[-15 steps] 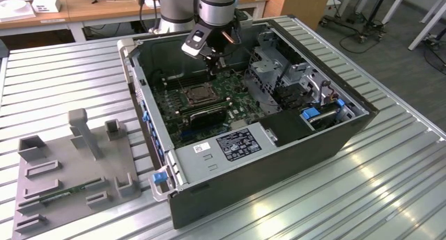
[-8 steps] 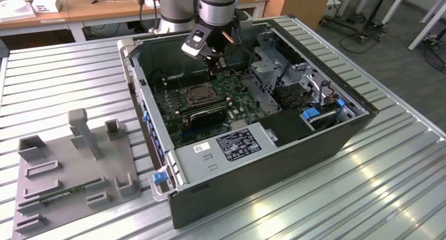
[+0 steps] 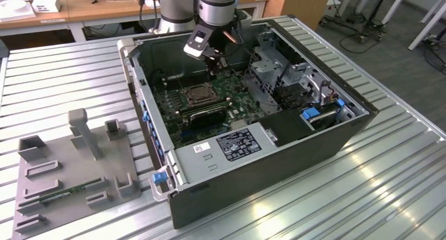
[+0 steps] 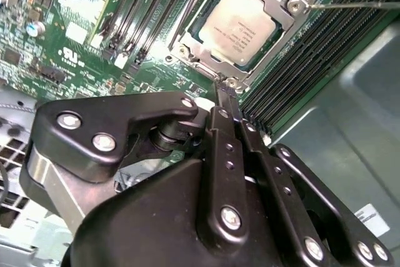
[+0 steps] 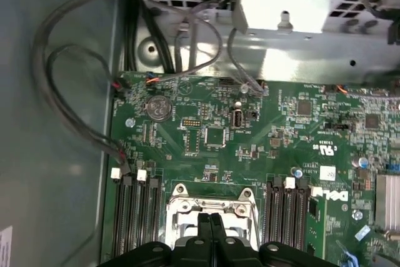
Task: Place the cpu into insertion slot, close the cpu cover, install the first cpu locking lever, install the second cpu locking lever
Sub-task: 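Close the cpu cover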
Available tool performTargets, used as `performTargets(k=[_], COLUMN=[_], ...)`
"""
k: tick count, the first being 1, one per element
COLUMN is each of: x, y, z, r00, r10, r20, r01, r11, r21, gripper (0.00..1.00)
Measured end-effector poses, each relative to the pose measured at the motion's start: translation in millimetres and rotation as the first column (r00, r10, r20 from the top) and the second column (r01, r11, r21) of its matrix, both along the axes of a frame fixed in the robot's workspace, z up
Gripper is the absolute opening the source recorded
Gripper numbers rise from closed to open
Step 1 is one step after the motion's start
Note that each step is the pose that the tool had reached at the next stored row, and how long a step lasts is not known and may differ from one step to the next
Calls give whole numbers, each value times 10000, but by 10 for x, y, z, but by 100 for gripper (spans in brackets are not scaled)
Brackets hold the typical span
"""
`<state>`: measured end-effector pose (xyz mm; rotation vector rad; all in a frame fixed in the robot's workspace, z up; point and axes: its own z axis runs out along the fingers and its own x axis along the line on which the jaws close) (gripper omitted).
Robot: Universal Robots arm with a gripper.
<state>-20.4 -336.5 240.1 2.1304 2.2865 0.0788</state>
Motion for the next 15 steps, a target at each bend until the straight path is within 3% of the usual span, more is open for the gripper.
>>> performTargets(k=[4,7,11,15], x=[0,0,0,0], y=[0,0,0,0], z=[-1,-1,-1,-2], r00=[9980,9934,9824,9664], r10=[637,1148,1870,2571], r20=[0,0,0,0], r01=[-637,-1148,-1870,-2571], r11=[9980,9934,9824,9664], r21=[-1,-2,-2,-2], gripper=[11,11,11,11])
